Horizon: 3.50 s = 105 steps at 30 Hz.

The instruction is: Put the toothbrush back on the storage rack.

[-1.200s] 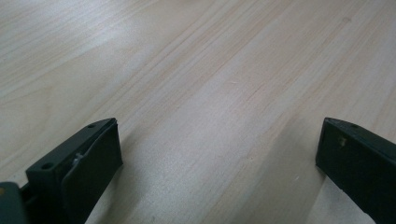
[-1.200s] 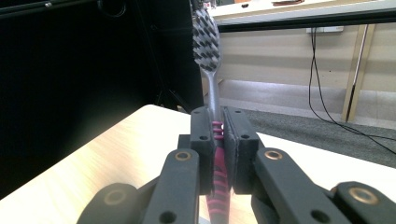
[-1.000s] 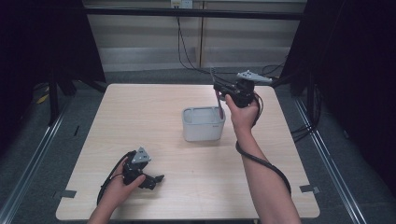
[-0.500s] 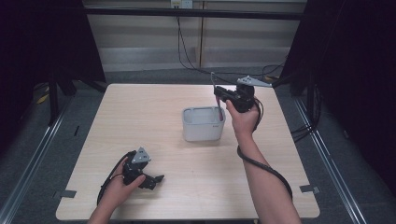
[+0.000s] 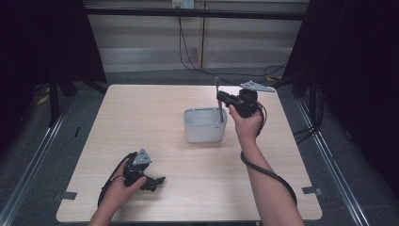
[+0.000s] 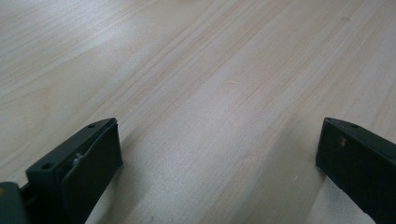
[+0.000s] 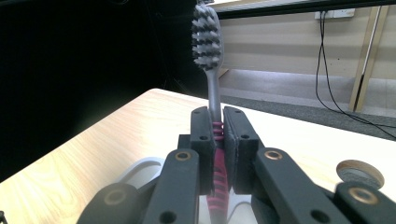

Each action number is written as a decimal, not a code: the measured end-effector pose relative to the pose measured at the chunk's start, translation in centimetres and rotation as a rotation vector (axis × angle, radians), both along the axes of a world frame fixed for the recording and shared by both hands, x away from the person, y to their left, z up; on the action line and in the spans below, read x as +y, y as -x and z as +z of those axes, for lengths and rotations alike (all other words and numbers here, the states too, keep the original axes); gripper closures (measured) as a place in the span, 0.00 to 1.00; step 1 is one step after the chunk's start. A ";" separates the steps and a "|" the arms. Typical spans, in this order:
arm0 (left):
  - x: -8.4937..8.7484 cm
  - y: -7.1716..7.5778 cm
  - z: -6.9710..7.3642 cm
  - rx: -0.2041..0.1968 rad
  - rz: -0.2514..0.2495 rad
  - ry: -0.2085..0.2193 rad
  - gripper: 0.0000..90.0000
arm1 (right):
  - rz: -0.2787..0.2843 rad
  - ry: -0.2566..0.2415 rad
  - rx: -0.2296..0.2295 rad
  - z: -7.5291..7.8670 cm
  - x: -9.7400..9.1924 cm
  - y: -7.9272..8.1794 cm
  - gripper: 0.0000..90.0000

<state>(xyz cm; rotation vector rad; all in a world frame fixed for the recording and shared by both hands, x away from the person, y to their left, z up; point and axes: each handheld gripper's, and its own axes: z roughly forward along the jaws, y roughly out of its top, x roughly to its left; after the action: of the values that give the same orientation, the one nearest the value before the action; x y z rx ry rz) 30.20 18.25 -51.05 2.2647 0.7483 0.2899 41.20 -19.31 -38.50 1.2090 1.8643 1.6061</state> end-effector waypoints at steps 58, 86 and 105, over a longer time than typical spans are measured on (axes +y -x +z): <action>0.0 0.1 0.0 0.004 0.000 0.004 0.00 | 0.021 0.029 0.024 -3.2 -2.1 3.2 0.93; 0.0 0.1 0.0 0.005 -0.002 0.001 0.00 | 0.048 0.055 0.036 -3.9 -1.6 3.6 0.92; 0.0 0.0 0.0 0.007 -0.006 0.005 0.00 | 0.052 0.074 0.036 -4.0 -1.4 3.6 0.91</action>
<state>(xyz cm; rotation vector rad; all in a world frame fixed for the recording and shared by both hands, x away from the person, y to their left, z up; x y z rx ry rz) 30.15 18.26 -51.05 2.2642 0.7445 0.2773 37.62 -20.66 -42.51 1.1741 1.9752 1.5370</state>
